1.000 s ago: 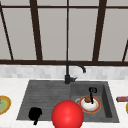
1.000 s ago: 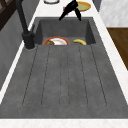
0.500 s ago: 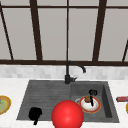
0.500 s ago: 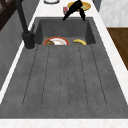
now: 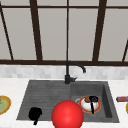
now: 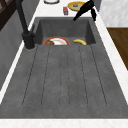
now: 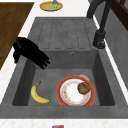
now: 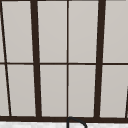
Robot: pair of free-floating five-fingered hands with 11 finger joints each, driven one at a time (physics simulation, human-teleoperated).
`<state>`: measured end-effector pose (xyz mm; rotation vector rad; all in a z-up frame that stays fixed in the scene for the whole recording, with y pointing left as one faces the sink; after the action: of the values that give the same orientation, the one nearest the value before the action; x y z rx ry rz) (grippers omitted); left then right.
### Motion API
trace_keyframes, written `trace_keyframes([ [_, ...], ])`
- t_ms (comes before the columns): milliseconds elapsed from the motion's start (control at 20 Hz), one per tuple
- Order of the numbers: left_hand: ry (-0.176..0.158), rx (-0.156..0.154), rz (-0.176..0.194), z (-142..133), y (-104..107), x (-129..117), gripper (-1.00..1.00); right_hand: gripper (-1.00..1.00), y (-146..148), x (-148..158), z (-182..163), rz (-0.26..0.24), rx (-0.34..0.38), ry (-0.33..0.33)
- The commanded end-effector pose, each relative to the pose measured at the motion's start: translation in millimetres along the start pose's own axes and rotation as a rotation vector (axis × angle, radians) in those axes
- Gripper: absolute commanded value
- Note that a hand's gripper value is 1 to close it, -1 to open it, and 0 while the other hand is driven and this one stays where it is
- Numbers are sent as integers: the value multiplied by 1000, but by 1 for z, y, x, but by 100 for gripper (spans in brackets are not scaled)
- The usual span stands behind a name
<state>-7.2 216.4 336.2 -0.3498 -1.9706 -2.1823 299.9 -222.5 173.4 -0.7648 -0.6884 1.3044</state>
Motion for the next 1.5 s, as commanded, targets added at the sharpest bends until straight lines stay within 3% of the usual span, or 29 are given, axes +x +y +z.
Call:
trace_keyframes([
  [0, 0, 0, 0, 0, 0, 0, 0, -100, 18, 0, 25, -26, 5, -21],
  [450, 0, 0, 0, 0, 0, 0, 0, -100, 66, -19, 69, -5, -8, -73],
  [600, 0, 0, 0, 0, 0, 0, 0, -100, 79, -24, 75, 3, -55, -95],
  [750, 0, 0, 0, 0, 0, 0, 0, -100, 96, -27, 87, -1, -34, -108],
  [800, 0, 0, 0, 0, 0, 0, 0, -100, 95, -27, 88, -9, -41, -111],
  [850, 0, 0, 0, 0, 0, 0, 0, -100, 88, -25, 82, -21, -37, -72],
  [950, 0, 0, 0, 0, 0, 0, 0, -100, 91, -27, 83, -14, 1, -71],
  [1250, 0, 0, 0, 0, 0, 0, 0, -100, 96, -27, 84, -7, 13, -74],
  [1300, 28, 9, 3, 1, 0, 0, -100, 0, 95, -27, 84, -13, 12, -66],
  [1400, 66, 26, 23, 4, 1, -1, -100, 0, 94, -27, 84, -2, 4, -68],
  [1450, 68, 9, 19, 3, 2, 1, -100, 0, 94, -27, 84, -4, 1, -67],
])
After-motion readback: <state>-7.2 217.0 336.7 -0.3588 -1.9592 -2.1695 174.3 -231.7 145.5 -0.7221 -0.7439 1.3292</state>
